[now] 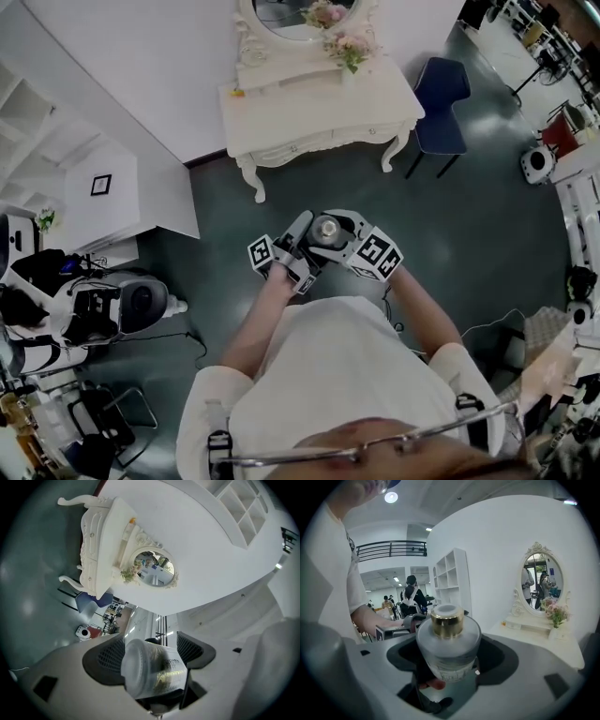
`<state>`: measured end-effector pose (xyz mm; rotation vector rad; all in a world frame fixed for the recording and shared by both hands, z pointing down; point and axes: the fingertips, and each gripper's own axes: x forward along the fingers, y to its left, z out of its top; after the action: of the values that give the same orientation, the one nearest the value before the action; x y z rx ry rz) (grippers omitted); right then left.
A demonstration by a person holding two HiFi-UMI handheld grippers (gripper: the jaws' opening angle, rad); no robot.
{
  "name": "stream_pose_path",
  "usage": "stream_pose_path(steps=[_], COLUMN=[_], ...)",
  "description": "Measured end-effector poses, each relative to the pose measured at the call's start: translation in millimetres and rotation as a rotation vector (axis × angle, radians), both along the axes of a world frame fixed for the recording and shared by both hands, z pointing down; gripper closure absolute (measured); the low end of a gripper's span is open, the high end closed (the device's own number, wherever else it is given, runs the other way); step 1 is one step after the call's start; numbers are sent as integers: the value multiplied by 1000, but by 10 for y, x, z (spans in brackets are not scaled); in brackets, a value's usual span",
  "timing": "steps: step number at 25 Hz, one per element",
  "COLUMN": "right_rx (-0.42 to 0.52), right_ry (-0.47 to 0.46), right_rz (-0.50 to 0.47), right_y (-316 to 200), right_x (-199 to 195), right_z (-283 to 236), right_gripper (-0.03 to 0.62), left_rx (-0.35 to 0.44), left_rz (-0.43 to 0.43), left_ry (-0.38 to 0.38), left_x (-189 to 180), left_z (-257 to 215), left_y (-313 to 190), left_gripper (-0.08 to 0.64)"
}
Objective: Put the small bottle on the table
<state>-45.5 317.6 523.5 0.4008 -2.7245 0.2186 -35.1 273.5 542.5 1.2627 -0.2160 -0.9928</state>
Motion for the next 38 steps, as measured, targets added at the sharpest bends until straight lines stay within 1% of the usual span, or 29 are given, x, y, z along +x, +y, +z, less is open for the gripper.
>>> stream_pose_path(steps=[8, 12, 16, 21, 27, 31, 38], right_rx=[-10, -9, -3, 2, -17, -11, -4], right_ry=[1, 6, 13, 21, 20, 20, 11], right_rz=[77, 117, 154, 194, 195, 166, 95], right_y=[-795, -1034, -1216, -1385, -1549, -1760, -2338], right_x=[-582, -753, -846, -817, -716, -623, -418], right_z=[4, 12, 0, -18, 64, 73, 31], right_gripper=[249, 249, 249, 249, 249, 249, 249], left_rx=[-3, -7, -3, 4, -12, -3, 0], left_rz=[75, 117, 159, 198, 209, 200, 151], left_ry=[1, 4, 4, 10, 6, -11, -3], left_x=[-550, -703, -775, -729, -625, -538, -350], left_z=[-4, 12, 0, -23, 61, 65, 25], left_y=[-785, -1018, -1195, -1358, -1520, -1740, -2335], left_gripper=[225, 225, 225, 225, 225, 225, 225])
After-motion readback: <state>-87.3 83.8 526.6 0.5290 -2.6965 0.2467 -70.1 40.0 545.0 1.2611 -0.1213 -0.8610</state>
